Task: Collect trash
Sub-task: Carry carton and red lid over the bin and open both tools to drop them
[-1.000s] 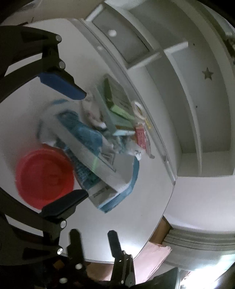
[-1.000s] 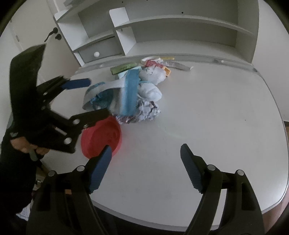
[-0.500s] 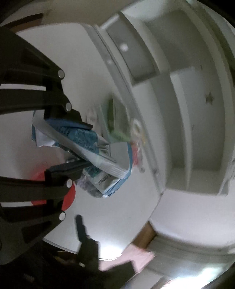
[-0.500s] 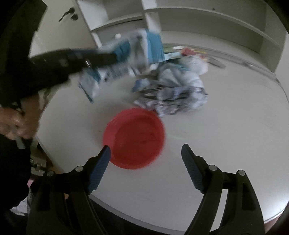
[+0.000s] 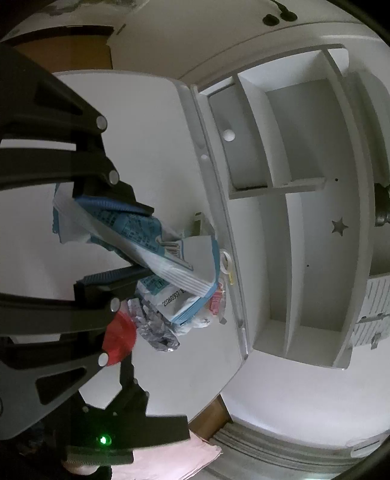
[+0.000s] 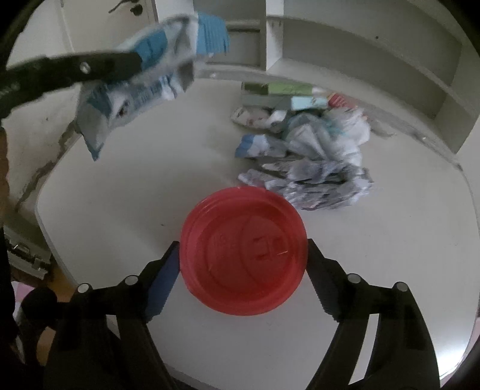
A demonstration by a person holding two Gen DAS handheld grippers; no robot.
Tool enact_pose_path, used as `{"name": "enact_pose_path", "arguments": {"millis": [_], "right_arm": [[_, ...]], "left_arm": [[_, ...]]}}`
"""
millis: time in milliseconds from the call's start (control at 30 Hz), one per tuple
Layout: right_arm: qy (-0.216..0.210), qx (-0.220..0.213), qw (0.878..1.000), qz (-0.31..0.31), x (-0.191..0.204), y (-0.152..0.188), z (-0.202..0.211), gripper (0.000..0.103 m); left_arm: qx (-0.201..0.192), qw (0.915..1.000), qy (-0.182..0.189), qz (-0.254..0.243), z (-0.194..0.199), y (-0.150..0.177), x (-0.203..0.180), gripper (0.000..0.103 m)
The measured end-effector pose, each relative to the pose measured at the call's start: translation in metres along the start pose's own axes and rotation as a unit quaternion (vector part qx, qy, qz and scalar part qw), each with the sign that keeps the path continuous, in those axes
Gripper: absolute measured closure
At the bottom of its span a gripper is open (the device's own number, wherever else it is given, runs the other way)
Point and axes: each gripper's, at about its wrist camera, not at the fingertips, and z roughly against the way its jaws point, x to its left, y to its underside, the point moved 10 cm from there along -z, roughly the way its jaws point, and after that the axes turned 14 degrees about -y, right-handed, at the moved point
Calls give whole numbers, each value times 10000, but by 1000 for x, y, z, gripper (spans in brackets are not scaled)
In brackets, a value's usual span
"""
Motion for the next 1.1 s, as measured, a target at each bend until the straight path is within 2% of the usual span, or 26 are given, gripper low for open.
{"name": "enact_pose_path", "arguments": {"millis": [133, 233, 300, 367, 467, 533, 567, 633, 667, 733, 767, 867, 933, 1067, 1100], "right_arm": [[55, -453, 9986, -271, -21, 4, 44, 25], [330, -841, 9934, -701, -60, 18, 89, 25], [658, -1126, 9850, -1131, -96, 38, 124, 25], [1011, -1379, 9712, -1662, -138, 68, 160, 24], [1423, -1616, 9490, -2303, -188, 118, 204, 24], [1806, -1783, 9249, -2830, -224, 165, 237, 24], [1910, -1830, 9165, -3001, -234, 181, 248, 24], [2195, -1974, 8893, -3494, -260, 232, 277, 24], [2281, -2004, 8805, -3639, -266, 249, 286, 24], [2522, -2071, 8531, -4072, -280, 301, 310, 24], [2585, -2089, 8441, -4207, -284, 317, 317, 24], [2782, -2137, 8083, -4729, -293, 382, 336, 24], [2844, -2100, 7846, -5094, -298, 426, 339, 24], [2813, -1986, 7502, -5645, -302, 487, 325, 24], [2789, -1969, 7462, -5715, -304, 496, 322, 24]], "left_arm": [[-44, 9998, 159, -136, 5, -6, -30, 69], [-134, 9983, 373, -415, 8, -15, -71, 69], [-196, 9959, 608, -646, 9, -21, -112, 69], [-243, 9921, 883, -863, 11, -25, -155, 69], [-382, 9817, 1403, -1230, 21, -28, -232, 69], [-399, 9710, 1822, -1498, 31, -26, -288, 69], [-425, 9624, 2090, -1685, 39, -22, -323, 69], [-439, 9499, 2425, -1921, 49, -16, -370, 69], [-416, 9395, 2680, -2091, 57, -9, -405, 69], [-413, 9255, 2967, -2317, 67, 2, -450, 69], [-402, 9179, 3095, -2450, 72, 10, -474, 69], [-239, 8878, 3590, -2870, 85, 46, -548, 69], [-169, 8745, 3702, -3129, 87, 70, -583, 69], [187, 8535, 3854, -3503, 78, 118, -636, 69], [269, 8503, 3867, -3559, 74, 126, -644, 69]]}}
